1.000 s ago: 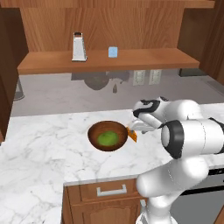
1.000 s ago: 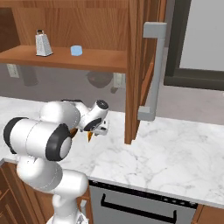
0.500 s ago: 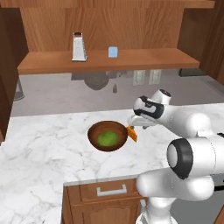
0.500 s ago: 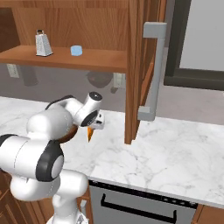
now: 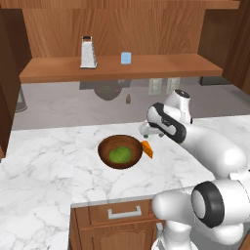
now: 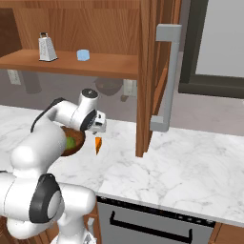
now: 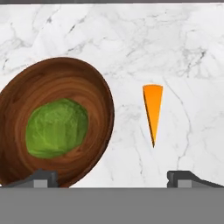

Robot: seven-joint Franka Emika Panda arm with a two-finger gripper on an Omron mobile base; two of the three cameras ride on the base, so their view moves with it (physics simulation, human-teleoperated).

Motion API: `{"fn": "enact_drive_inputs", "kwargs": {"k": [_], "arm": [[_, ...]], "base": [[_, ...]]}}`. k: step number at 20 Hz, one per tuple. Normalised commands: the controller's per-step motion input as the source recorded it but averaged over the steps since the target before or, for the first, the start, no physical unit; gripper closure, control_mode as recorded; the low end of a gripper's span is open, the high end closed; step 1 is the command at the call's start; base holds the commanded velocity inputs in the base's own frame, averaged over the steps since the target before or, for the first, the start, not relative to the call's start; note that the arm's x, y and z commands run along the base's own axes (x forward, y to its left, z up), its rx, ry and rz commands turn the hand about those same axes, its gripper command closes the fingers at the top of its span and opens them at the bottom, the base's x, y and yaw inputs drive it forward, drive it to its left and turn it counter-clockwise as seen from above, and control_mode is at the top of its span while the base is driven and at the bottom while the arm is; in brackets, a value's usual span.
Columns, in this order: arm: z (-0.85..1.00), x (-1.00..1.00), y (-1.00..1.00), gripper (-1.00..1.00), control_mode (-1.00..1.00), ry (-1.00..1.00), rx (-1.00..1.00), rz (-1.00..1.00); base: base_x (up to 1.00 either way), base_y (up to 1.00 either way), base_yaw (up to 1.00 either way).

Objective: Pick the cheese from the fridge and the cheese grater from the cabinet and place them next to the salad bowl.

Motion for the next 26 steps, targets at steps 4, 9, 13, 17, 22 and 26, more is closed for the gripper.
{"fn": "enact_drive_inputs", "kwargs": {"k": [4,9,13,17,22,26], "arm": [[0.47,-0.25,0.21,-1.0,-1.0,-0.01,-0.05,0.0],[0.41,-0.25,0.17,-1.0,-1.0,-0.04,-0.05,-0.03],[0.37,-0.24,0.14,-1.0,-1.0,0.0,0.0,-0.04],[0.4,-0.28,0.1,-1.0,-1.0,-0.02,0.0,-0.04],[0.44,-0.23,0.17,-1.0,-1.0,-0.03,0.0,-0.08],[0.42,-0.2,0.22,-1.0,-1.0,-0.03,0.0,-0.08]], "base": [[0.0,0.0,0.0],[0.0,0.0,0.0],[0.0,0.0,0.0],[0.0,0.0,0.0],[0.0,0.0,0.0],[0.0,0.0,0.0]]}}
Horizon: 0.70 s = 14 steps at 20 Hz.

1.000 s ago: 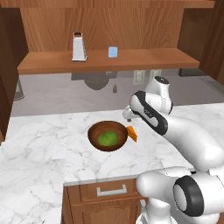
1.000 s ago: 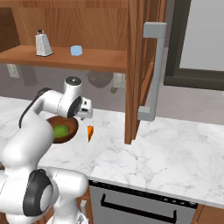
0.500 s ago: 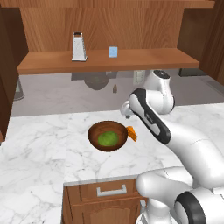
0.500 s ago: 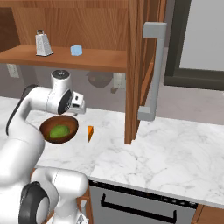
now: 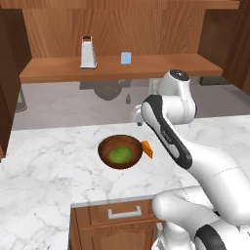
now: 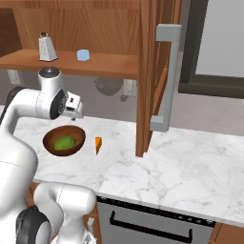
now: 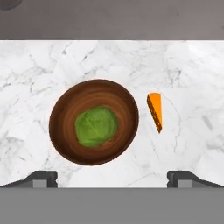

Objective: Pick the cheese from the fridge and the cheese grater from the cabinet and place them next to the salad bowl.

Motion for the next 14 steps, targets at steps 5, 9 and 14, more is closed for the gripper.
{"fn": "enact_drive_inputs", "kwargs": {"k": [5,9,14], "arm": [[0.36,-0.11,0.3,-1.0,-1.0,-0.08,0.0,-0.12],[0.32,-0.02,0.31,-1.0,-1.0,-0.16,-0.01,-0.12],[0.37,-0.03,0.27,-1.0,-1.0,-0.15,0.0,-0.01]], "base": [[0.0,0.0,0.0],[0.0,0.0,0.0],[0.0,0.0,0.0]]}}
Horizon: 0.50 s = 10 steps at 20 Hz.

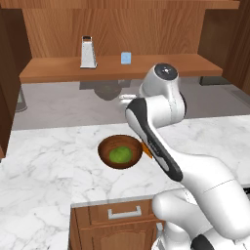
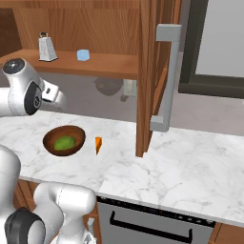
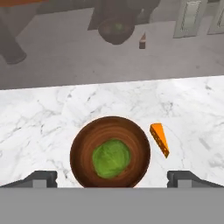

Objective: Pick the cheese from the fridge and the cheese grater from the cabinet and place them next to the salad bowl.

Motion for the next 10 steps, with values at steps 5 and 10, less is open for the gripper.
{"fn": "enact_drive_inputs", "kwargs": {"k": [5,10], "arm": [[0.37,0.0,0.18,-1.0,-1.0,-0.15,0.0,0.0],[0.37,0.0,0.1,-1.0,-1.0,-0.14,0.0,0.04]], "base": [[0.0,0.0,0.0],[0.0,0.0,0.0]]}}
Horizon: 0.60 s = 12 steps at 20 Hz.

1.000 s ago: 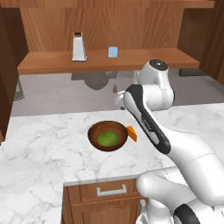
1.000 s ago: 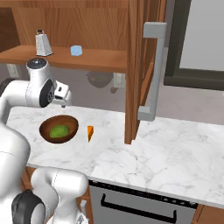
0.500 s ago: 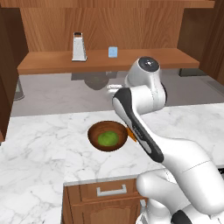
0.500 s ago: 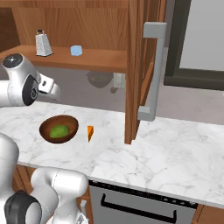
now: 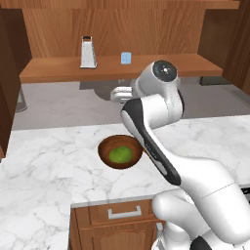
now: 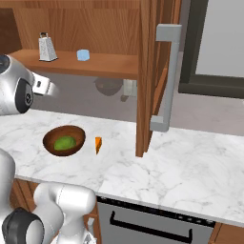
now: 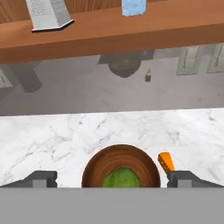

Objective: Pick the cheese from the fridge and the cheese grater from the cabinet and place them next to the salad bowl.

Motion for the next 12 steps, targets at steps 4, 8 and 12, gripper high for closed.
{"fn": "enact_drive_inputs", "kwargs": {"k": [4,8,12], "arm": [[0.37,-0.05,0.0,-1.0,-1.0,-0.12,0.0,0.23],[0.36,-0.03,0.02,-1.0,-1.0,-0.11,0.0,0.24],[0.39,-0.04,0.02,-1.0,-1.0,-0.03,0.0,0.19]], "base": [[0.0,0.0,0.0],[0.0,0.0,0.0],[0.0,0.0,0.0]]}}
